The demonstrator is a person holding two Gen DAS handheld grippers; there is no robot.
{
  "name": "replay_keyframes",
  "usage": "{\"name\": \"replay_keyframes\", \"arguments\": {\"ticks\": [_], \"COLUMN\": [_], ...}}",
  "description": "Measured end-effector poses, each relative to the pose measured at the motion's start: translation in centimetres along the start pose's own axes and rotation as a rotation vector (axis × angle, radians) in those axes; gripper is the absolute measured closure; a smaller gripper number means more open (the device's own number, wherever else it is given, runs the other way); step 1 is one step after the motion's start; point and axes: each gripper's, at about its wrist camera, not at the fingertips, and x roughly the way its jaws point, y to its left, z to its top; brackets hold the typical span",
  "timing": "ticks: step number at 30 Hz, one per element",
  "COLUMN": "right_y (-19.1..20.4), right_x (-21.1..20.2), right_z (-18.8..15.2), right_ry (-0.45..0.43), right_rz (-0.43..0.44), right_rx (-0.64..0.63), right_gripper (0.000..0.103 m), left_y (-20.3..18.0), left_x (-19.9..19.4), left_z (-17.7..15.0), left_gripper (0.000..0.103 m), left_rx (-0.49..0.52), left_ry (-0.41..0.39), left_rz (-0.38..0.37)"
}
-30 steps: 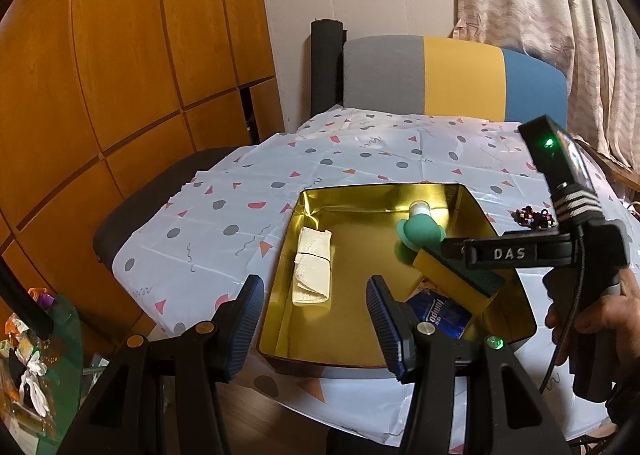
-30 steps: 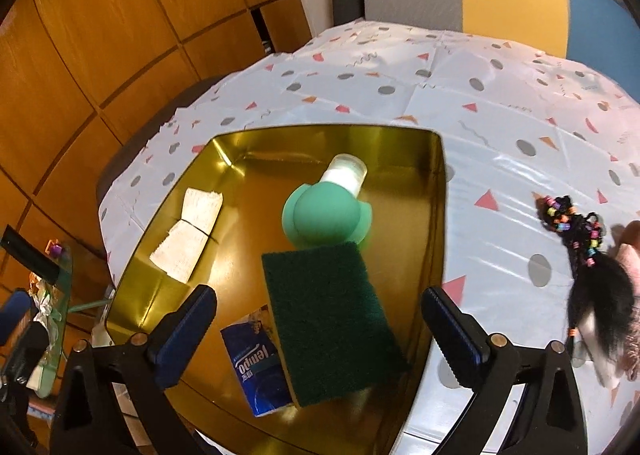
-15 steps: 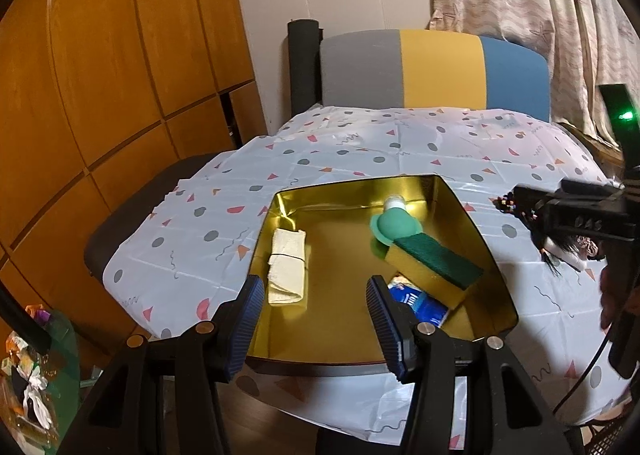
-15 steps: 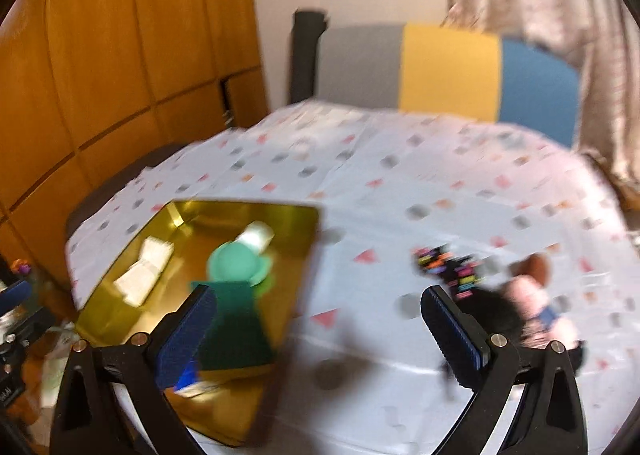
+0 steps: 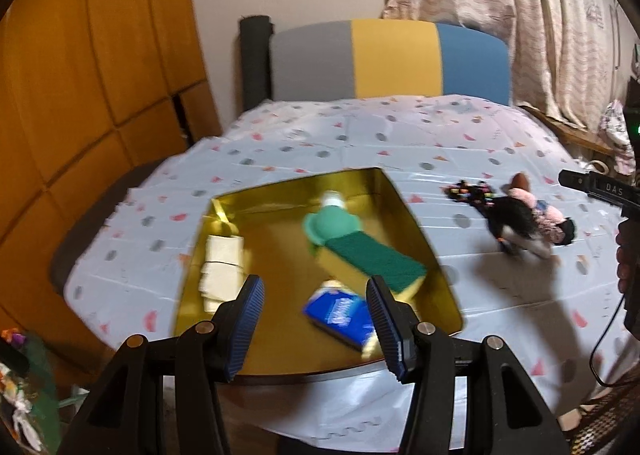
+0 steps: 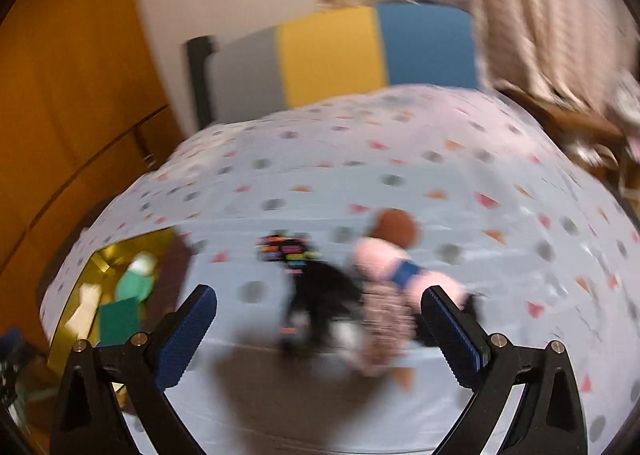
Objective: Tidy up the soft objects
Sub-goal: 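Move the left gripper down to the black beaded hair piece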
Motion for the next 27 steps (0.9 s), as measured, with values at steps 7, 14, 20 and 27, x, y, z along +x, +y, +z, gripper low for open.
{"name": "replay_keyframes", "arguments": {"ticks": [7,14,20,27], "right_y": [-11.9,-15.3,-14.0,-13.1], "right_x": [0.7,1.7,1.7,1.9], "right_z": [-1.4,-2.3,-2.0,-1.8], "right_ry": [0.046,0.086,0.079,0.098], "right_rz": [-0.121,0.022,0.089,0.164], "right_rx": [0.354,0.614,0.603,0.591], "right_gripper": [0.0,0.0,0.0,0.0], "left_y": [-3.8,-10.5,-14.2,-17.9], "left_x": [2.5,4.9,10.6,16.6], "left_z": [1.8,4.9,7.7,9.7], "left_gripper": [0.049,0.049,0.049,0.049], "left_rx": [-0.022,0.04,-0.063,-0.139], "left_ry": [0.091,0.15,0.304,0.385], "left_rz": [-0.171,-0.343,-0.461,-0.507]}}
